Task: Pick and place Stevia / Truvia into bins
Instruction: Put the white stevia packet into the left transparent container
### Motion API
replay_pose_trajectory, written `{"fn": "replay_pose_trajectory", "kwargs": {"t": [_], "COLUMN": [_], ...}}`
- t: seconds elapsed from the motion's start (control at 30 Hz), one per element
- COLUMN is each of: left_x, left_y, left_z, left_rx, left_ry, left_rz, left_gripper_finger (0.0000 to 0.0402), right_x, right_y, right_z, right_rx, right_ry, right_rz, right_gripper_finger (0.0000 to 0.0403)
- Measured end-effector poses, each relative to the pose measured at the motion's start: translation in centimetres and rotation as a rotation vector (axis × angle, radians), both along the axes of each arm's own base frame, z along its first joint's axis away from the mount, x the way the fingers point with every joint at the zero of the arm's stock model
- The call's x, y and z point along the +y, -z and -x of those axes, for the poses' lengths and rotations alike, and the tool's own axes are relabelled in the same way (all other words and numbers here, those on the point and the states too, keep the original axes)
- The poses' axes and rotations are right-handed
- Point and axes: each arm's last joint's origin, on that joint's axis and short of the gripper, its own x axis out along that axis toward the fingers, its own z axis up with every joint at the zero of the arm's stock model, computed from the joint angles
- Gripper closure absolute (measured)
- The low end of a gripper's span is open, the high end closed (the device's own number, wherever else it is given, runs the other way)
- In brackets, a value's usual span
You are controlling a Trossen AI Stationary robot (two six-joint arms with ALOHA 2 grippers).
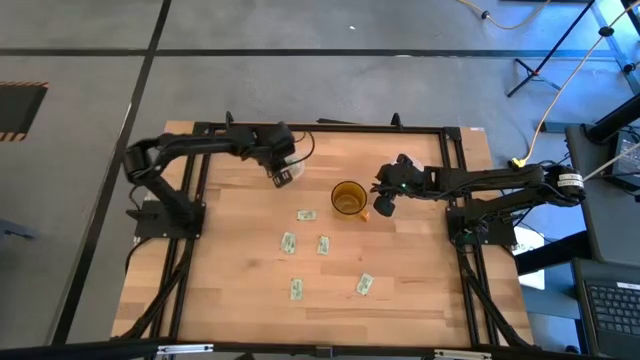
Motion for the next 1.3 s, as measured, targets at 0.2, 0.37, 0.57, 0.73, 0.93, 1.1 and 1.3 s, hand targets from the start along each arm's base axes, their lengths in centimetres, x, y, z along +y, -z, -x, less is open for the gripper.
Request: {"fn": "replay_pose_trajectory", "kwargs": {"t": [0.2, 0.37, 0.57, 0.73, 0.93, 1.1, 1.3], "left_x": [1.7, 2.3, 2.2, 2.2, 1.8, -1.6, -7.1], "left_y": [2.4, 2.8, 2.7, 2.7, -0.1, -3.3, -3.9], "left_z": [-0.8, -0.6, -0.6, -0.5, -0.2, -1.3, -3.1], "left_rx": [0.068, 0.083, 0.081, 0.088, 0.055, -0.089, -0.120], "left_ry": [-0.002, -0.020, -0.019, -0.031, -0.050, 0.148, 0.374], "left_rz": [0.045, 0.053, 0.057, 0.050, -0.039, -0.045, -0.050], "left_gripper_finger": [0.0400, 0.0399, 0.0396, 0.0366, 0.0339, 0.0336, 0.0334], "right_x": [0.0, 0.0, 0.0, 0.0, 0.0, 0.0, 0.0], "right_y": [0.0, 0.0, 0.0, 0.0, 0.0, 0.0, 0.0], "right_z": [0.0, 0.0, 0.0, 0.0, 0.0, 0.0, 0.0], "right_rx": [0.002, 0.006, 0.006, 0.006, 0.007, 0.007, 0.007], "right_ry": [-0.001, -0.007, -0.007, -0.007, -0.007, -0.007, -0.007], "right_rz": [0.003, 0.008, 0.008, 0.008, 0.008, 0.008, 0.008], "right_gripper_finger": [0.0286, 0.0286, 0.0286, 0.0286, 0.0286, 0.0286, 0.0286]}}
